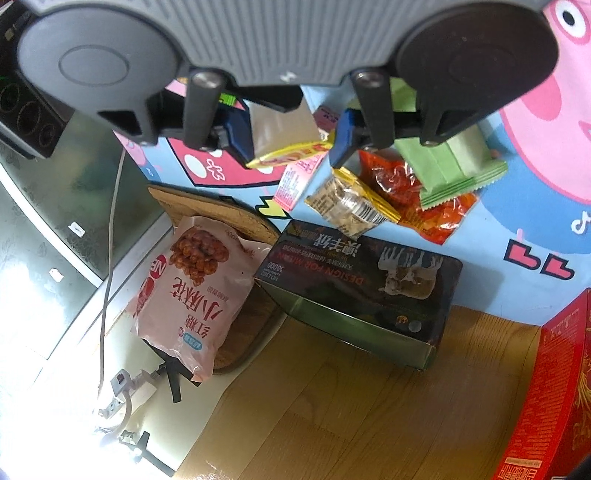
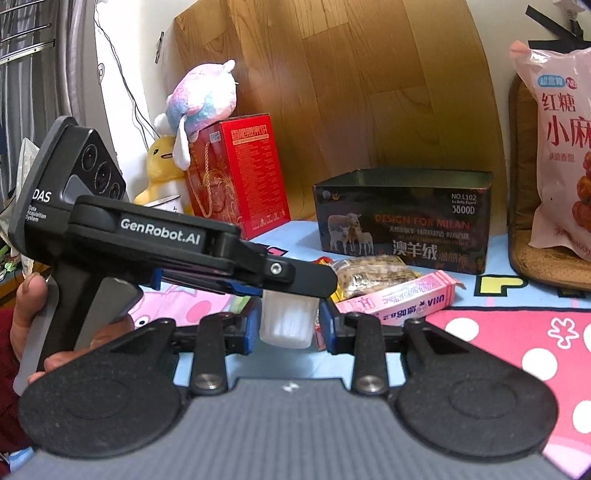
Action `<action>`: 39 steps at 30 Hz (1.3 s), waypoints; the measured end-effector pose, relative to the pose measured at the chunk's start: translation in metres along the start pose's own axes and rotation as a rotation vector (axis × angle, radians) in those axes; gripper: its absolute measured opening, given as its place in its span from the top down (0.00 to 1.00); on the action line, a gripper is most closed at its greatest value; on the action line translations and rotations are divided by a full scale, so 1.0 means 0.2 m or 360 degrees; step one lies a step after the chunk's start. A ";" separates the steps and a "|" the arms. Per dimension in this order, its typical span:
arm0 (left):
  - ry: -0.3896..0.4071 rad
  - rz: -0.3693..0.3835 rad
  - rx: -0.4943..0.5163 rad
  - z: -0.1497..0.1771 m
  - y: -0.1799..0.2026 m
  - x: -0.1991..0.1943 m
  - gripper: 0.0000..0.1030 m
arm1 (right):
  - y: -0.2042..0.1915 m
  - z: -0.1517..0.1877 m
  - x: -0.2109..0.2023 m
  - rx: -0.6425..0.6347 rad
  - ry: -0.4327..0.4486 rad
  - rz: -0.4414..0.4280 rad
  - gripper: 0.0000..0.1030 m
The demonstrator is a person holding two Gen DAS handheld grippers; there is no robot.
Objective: Organize snacks
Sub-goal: 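Carry the pudding cup over the open box and open the right tool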
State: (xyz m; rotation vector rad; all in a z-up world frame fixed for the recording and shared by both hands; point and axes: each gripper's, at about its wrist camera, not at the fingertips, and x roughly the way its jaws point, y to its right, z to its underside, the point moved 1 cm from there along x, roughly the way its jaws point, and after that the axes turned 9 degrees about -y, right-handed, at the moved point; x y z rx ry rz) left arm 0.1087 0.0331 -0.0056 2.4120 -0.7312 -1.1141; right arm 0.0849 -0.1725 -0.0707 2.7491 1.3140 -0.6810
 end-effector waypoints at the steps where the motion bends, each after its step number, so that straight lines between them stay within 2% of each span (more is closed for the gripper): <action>1: 0.0000 -0.0001 0.0000 0.00 0.00 0.00 0.57 | 0.00 0.00 0.00 0.0000 0.0000 0.0002 0.65; 25: 0.0003 0.0007 -0.0017 -0.02 0.01 -0.01 0.57 | -0.02 -0.02 -0.01 -0.0020 0.0015 0.0014 0.65; 31: 0.0030 0.0082 -0.0057 -0.21 0.02 -0.05 0.58 | 0.01 -0.22 -0.03 -0.0081 0.0040 0.0044 0.65; 35: 0.0071 0.0048 -0.0007 -0.43 0.06 -0.03 0.56 | 0.08 -0.41 0.01 -0.0130 0.0047 0.0094 0.65; 39: 0.0095 -0.0021 -0.0041 -0.63 0.02 0.07 0.56 | 0.19 -0.60 0.14 -0.0104 -0.0016 0.0133 0.65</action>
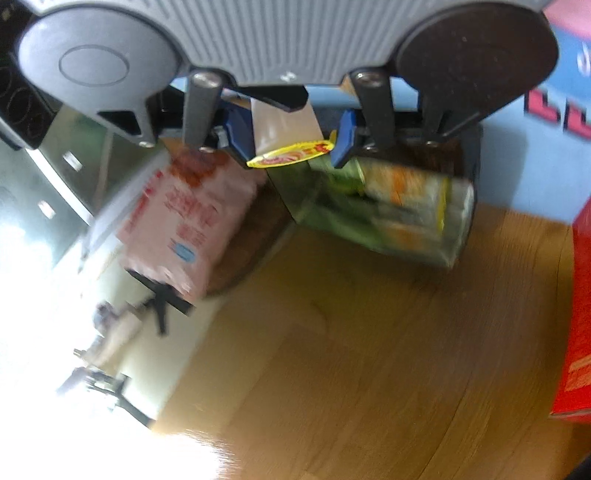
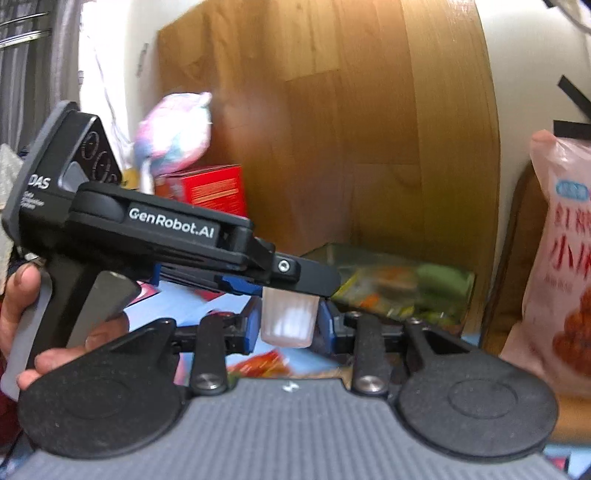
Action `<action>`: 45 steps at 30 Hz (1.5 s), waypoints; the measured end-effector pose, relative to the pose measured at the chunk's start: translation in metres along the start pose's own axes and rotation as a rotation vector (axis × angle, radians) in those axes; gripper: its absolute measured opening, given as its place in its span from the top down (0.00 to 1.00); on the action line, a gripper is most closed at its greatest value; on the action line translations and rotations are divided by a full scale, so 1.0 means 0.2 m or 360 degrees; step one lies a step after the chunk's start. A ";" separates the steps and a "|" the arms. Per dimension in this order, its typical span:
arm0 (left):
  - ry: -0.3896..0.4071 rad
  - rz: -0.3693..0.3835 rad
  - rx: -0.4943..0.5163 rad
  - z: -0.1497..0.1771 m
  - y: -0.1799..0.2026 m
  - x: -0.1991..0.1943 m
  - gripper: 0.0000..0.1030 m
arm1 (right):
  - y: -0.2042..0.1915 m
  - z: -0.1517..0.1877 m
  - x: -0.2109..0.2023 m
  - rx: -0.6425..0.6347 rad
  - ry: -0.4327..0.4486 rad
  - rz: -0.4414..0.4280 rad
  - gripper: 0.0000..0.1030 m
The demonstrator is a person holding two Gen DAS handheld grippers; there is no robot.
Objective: Organize snacks
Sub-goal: 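Carry the pudding cup over the open box and open the right tool, then move both tools back over the loose snacks on the bed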
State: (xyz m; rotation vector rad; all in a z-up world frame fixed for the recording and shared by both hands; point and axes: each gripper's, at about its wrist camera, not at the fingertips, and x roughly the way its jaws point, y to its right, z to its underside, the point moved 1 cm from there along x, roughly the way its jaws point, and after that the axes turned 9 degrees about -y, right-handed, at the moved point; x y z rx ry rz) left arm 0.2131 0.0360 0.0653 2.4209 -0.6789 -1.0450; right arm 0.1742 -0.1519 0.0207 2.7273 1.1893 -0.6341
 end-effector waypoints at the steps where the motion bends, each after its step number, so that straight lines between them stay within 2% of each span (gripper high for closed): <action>1: 0.0005 -0.0024 -0.0018 -0.04 -0.02 0.03 0.56 | 0.02 -0.03 0.04 0.0005 -0.0021 0.0018 0.65; 4: 0.0021 -0.0114 -0.0078 -0.11 -0.07 0.10 0.52 | 0.09 -0.12 0.20 0.0000 -0.0094 0.0096 0.64; 6: 0.0052 -0.0166 -0.0109 -0.11 -0.10 0.09 0.51 | 0.14 -0.14 0.24 0.0040 -0.0096 0.0153 0.63; 7: 0.0087 -0.0181 -0.0116 -0.11 -0.13 0.07 0.44 | 0.17 -0.15 0.24 0.0079 -0.0087 0.0169 0.61; 9: 0.0177 -0.0303 -0.0151 -0.09 -0.19 0.02 0.39 | 0.25 -0.13 0.17 0.0210 0.0004 0.0187 0.56; 10: 0.0215 -0.0379 -0.0181 -0.09 -0.23 -0.01 0.39 | 0.29 -0.12 0.13 0.0281 0.0053 0.0217 0.50; 12: 0.0252 -0.0447 -0.0231 -0.08 -0.29 -0.02 0.38 | 0.37 -0.07 0.07 0.0419 0.0109 0.0292 0.45; 14: 0.0225 -0.0481 -0.0263 -0.07 -0.32 0.00 0.37 | 0.45 -0.02 0.05 0.0537 0.0088 0.0314 0.38; 18: 0.0130 -0.0532 -0.0248 -0.03 -0.33 0.11 0.34 | 0.55 0.09 0.10 0.0760 -0.0032 0.0224 0.38; 19: 0.0109 -0.0542 -0.0237 -0.02 -0.33 0.14 0.34 | 0.56 0.12 0.12 0.0789 -0.0064 0.0207 0.38; 22: 0.0059 -0.0526 -0.0254 0.02 -0.35 0.20 0.35 | 0.58 0.16 0.16 0.0886 -0.0076 0.0152 0.27; 25: 0.0057 -0.0533 -0.0272 0.02 -0.36 0.21 0.35 | 0.59 0.17 0.19 0.0982 -0.0102 0.0062 0.24; 31: 0.0046 -0.0570 -0.0271 0.07 -0.31 0.15 0.36 | 0.51 0.13 0.19 0.0969 -0.0144 0.0099 0.29; 36: 0.0046 -0.0548 -0.0259 0.15 -0.26 0.06 0.36 | 0.45 0.20 0.08 0.0978 -0.0123 0.0080 0.29; 42: 0.0065 -0.0501 -0.0259 0.25 -0.23 -0.04 0.31 | 0.36 0.28 -0.03 0.0952 -0.0069 0.0019 0.28; 45: 0.0136 -0.0484 -0.0268 0.27 -0.20 -0.13 0.31 | 0.33 0.30 -0.14 0.0913 0.0038 0.0111 0.29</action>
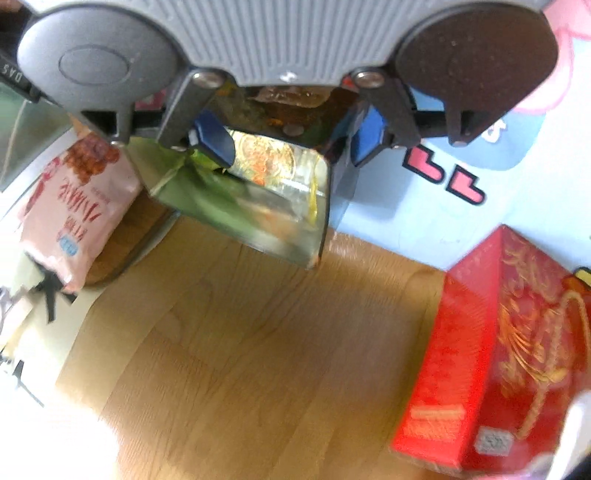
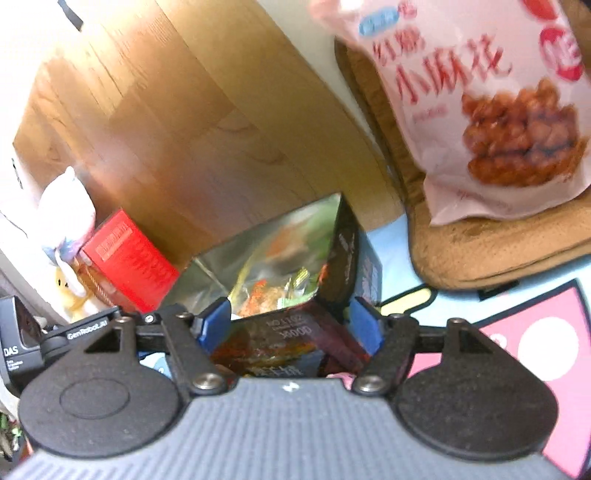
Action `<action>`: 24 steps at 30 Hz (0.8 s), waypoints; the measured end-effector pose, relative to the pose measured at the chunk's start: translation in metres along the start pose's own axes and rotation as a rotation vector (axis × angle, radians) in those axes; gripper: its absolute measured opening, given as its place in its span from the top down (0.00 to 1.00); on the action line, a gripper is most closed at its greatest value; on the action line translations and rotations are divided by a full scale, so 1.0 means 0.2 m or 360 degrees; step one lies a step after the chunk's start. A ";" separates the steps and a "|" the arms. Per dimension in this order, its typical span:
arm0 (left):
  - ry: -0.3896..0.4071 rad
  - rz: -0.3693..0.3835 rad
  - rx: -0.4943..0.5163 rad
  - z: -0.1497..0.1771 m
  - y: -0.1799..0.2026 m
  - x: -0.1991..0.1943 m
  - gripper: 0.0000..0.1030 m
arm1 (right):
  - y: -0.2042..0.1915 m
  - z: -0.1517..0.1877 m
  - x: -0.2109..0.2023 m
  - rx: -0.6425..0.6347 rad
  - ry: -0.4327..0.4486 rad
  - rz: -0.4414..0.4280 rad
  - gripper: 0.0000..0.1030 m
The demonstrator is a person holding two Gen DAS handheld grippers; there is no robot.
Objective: Organize snacks
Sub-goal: 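Move both tools back over the loose snacks on the bed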
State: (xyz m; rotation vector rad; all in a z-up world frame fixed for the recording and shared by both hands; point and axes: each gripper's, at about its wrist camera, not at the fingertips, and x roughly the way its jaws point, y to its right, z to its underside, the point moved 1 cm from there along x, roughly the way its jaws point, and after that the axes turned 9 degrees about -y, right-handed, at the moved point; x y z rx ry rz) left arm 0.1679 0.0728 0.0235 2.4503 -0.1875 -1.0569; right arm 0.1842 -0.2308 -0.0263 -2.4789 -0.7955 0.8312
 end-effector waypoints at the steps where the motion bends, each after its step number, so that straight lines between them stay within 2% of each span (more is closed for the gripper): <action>1: 0.0053 -0.0013 0.0019 0.01 0.01 -0.06 0.31 | 0.00 0.01 -0.04 -0.0017 0.0053 0.0017 0.29; 4: 0.0162 -0.0008 0.0109 0.10 0.03 -0.20 0.31 | 0.01 0.07 -0.19 -0.0031 0.0127 -0.0009 0.29; 9: 0.0143 0.0069 0.0272 0.31 0.05 -0.33 0.30 | 0.02 0.22 -0.28 -0.0109 0.0112 0.0035 0.29; 12: 0.0080 0.0066 0.0338 0.44 0.04 -0.32 0.30 | 0.03 0.32 -0.30 -0.0144 0.0055 0.0064 0.29; 16: -0.0017 0.0092 0.0282 0.53 -0.02 -0.26 0.30 | 0.04 0.38 -0.29 -0.0127 0.0005 0.0064 0.29; 24: -0.0024 0.0108 0.0333 0.60 -0.03 -0.22 0.30 | 0.04 0.43 -0.23 -0.0079 -0.0033 0.0070 0.29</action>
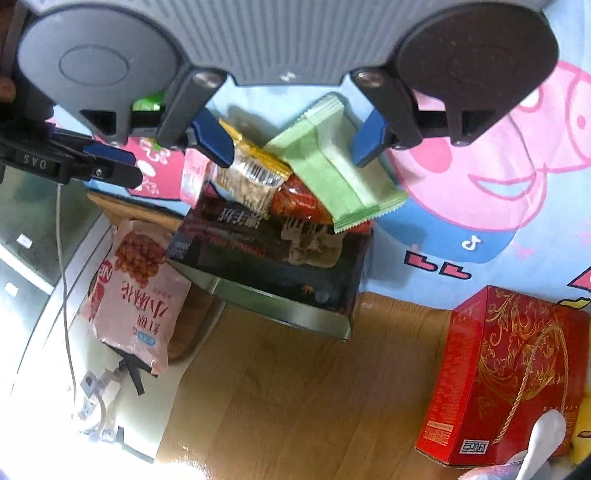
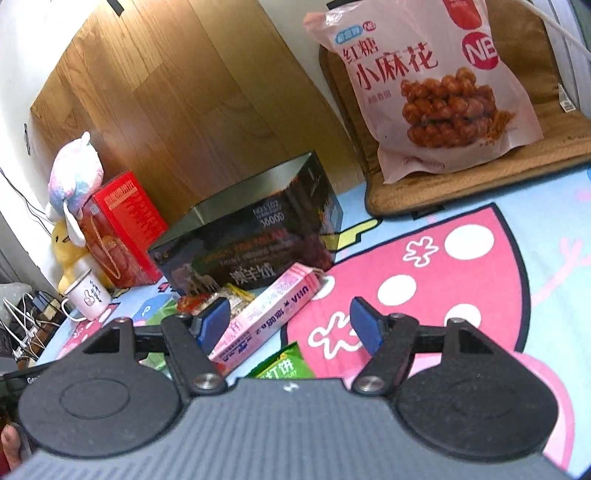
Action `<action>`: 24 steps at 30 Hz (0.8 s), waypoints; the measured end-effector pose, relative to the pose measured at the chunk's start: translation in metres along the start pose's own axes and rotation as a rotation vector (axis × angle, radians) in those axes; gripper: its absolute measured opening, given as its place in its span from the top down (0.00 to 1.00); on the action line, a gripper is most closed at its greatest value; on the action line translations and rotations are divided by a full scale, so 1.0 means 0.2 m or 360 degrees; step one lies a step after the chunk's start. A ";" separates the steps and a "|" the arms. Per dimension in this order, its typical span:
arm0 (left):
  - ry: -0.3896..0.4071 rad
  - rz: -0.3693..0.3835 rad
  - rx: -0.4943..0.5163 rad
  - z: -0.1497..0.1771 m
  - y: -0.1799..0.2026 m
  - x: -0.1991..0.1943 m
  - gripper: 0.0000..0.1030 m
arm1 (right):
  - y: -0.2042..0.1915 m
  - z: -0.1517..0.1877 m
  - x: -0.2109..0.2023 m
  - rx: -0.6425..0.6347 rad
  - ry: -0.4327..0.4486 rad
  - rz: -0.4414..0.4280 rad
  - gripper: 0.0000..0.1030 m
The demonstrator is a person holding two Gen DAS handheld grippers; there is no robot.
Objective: Organize snacks
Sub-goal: 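Move both tools back over the loose snacks on the bed, then grasp the clear nut packet with yellow edge with the right tool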
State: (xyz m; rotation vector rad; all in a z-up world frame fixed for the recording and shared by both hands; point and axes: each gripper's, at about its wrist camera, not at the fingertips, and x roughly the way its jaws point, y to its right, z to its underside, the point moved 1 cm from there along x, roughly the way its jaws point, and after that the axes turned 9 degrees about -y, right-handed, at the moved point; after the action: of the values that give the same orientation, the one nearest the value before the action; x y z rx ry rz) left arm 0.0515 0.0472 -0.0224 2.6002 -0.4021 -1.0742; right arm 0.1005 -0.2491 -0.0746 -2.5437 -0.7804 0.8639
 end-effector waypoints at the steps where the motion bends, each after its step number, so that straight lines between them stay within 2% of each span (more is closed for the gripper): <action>1: 0.0002 0.0006 0.0000 0.00 0.00 0.00 0.30 | 0.00 0.01 0.01 0.0008 -0.0008 0.0000 0.29; 4: 0.0003 0.0019 -0.0013 0.00 -0.01 0.00 0.30 | 0.02 0.03 0.05 0.0041 -0.0037 0.0004 0.29; 9: 0.0007 0.0019 -0.0018 0.00 -0.01 0.01 0.30 | 0.02 0.05 0.04 0.0014 0.0009 -0.0005 0.28; 17: 0.0022 0.0038 -0.0041 0.00 -0.03 -0.01 0.30 | 0.03 0.05 0.04 0.0023 0.0008 -0.0034 0.28; 24: 0.0030 0.0078 -0.0103 -0.01 -0.07 -0.02 0.31 | -0.04 -0.02 0.06 -0.0104 -0.0035 -0.0102 0.34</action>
State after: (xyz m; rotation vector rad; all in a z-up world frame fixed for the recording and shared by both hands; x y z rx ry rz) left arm 0.0531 0.0609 -0.0236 2.5287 -0.4177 -1.0289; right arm 0.1069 -0.2357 -0.0735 -2.5544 -0.9063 0.8607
